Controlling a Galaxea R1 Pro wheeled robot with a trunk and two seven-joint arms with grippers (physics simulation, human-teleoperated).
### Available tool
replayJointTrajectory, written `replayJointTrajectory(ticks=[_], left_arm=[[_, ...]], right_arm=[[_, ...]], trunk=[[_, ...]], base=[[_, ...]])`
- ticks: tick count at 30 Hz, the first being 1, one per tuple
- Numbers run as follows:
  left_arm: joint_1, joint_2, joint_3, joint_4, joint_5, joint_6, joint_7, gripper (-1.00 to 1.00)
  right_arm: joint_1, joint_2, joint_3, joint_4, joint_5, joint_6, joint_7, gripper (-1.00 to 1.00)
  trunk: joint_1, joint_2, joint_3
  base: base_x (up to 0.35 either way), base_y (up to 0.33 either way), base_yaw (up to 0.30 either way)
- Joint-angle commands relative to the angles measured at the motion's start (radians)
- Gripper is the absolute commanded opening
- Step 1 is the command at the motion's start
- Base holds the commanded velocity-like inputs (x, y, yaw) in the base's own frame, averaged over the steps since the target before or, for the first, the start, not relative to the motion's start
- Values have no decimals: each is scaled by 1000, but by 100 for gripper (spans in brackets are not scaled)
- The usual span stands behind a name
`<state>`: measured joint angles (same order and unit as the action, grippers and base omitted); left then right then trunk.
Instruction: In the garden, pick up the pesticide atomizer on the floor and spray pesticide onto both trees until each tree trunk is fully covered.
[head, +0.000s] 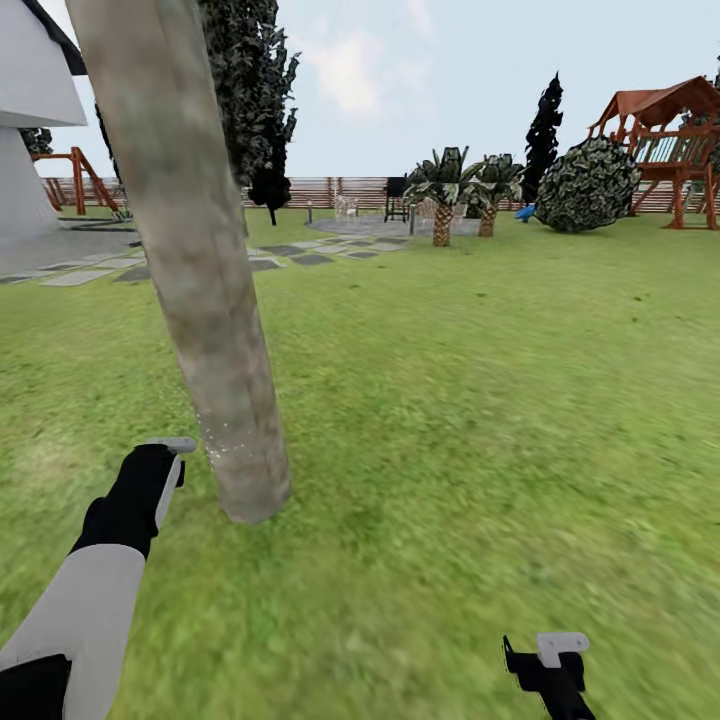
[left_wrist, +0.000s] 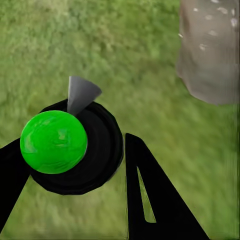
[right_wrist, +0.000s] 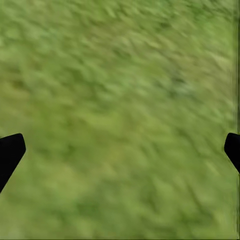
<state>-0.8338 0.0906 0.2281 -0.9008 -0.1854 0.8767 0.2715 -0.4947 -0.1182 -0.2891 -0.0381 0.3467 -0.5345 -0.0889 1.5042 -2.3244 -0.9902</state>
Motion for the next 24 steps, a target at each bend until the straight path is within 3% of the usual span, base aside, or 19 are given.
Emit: replayJointTrajectory(ticks=[1,11,24], left_arm=[[-1,0,0,-1,-5,5,-2,-100],[-1,-2,0,-2,-6,5,-2,-100],[5,-2,0,0,-4,5,-2,-100]], right_arm=[[-1,0,-4,1,11,-2,-6,100],[-1,0,-4,3,11,-2,-6,100],[-1,0,-4,2,11,-2,-6,100]], trunk=[[0,0,-1],[0,0,-1],[0,0,-1]], base=[[31,-273,1],[59,-273,23],[0,-275,268]])
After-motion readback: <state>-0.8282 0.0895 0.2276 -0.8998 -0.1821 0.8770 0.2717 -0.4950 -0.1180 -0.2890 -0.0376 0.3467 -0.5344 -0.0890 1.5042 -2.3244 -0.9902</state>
